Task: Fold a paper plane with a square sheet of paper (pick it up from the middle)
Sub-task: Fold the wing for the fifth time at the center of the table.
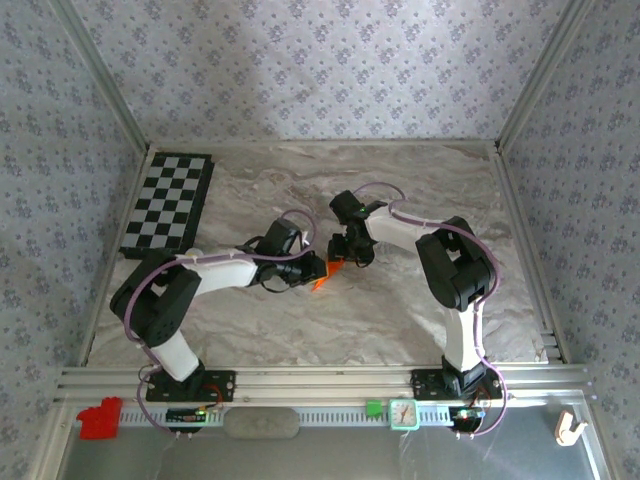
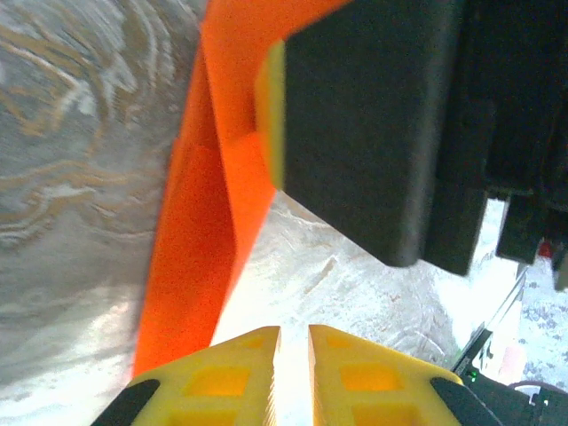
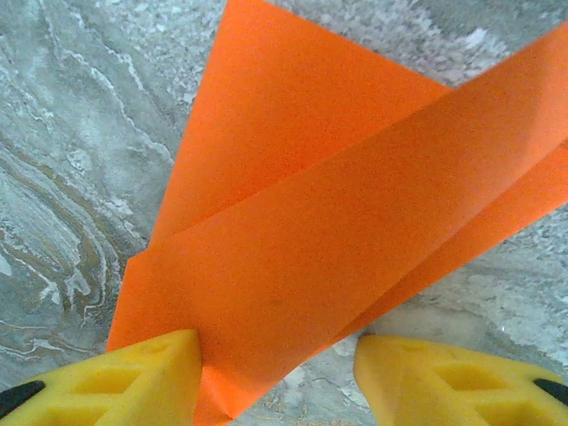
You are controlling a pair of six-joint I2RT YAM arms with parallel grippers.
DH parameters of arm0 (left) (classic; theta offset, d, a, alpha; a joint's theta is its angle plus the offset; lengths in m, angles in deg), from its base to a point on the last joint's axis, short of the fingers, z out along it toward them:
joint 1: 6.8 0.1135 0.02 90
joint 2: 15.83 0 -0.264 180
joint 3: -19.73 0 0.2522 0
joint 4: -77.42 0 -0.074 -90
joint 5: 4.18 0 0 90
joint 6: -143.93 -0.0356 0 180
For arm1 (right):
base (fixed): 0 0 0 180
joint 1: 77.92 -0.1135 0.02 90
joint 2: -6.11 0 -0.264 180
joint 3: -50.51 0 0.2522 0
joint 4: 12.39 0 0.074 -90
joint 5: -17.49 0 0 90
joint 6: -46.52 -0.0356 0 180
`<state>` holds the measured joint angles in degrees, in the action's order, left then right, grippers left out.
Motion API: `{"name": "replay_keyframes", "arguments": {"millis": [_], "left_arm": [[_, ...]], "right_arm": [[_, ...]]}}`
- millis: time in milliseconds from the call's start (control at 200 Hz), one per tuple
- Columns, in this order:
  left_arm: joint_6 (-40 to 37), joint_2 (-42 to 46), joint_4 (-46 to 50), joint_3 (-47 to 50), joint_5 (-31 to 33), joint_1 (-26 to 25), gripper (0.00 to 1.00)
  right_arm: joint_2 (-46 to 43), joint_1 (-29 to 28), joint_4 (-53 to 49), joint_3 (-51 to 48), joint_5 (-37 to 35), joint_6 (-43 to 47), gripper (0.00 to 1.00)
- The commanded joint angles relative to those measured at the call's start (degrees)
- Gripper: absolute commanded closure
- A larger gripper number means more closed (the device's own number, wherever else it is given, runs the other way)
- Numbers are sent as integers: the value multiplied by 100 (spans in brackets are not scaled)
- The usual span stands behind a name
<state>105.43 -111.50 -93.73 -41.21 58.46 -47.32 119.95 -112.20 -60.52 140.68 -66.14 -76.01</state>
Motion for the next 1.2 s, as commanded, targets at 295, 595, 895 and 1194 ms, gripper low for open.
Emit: {"name": "replay_keyframes", "arguments": {"millis": [295, 595, 895, 1194], "left_arm": [[-218, -374, 218, -378, 195, -115, 84], [-359, -460, 420, -428, 496, -106, 84], [-374, -609, 491, -445, 582, -80, 86], [-361, -635, 517, -421, 672, -27, 88]], "right_arm": [[815, 2, -251, -348, -202, -190, 44], [836, 9, -308, -358, -254, -180, 44], [844, 9, -326, -376, -285, -182, 44], [850, 9, -334, -387, -320, -167, 44]]}}
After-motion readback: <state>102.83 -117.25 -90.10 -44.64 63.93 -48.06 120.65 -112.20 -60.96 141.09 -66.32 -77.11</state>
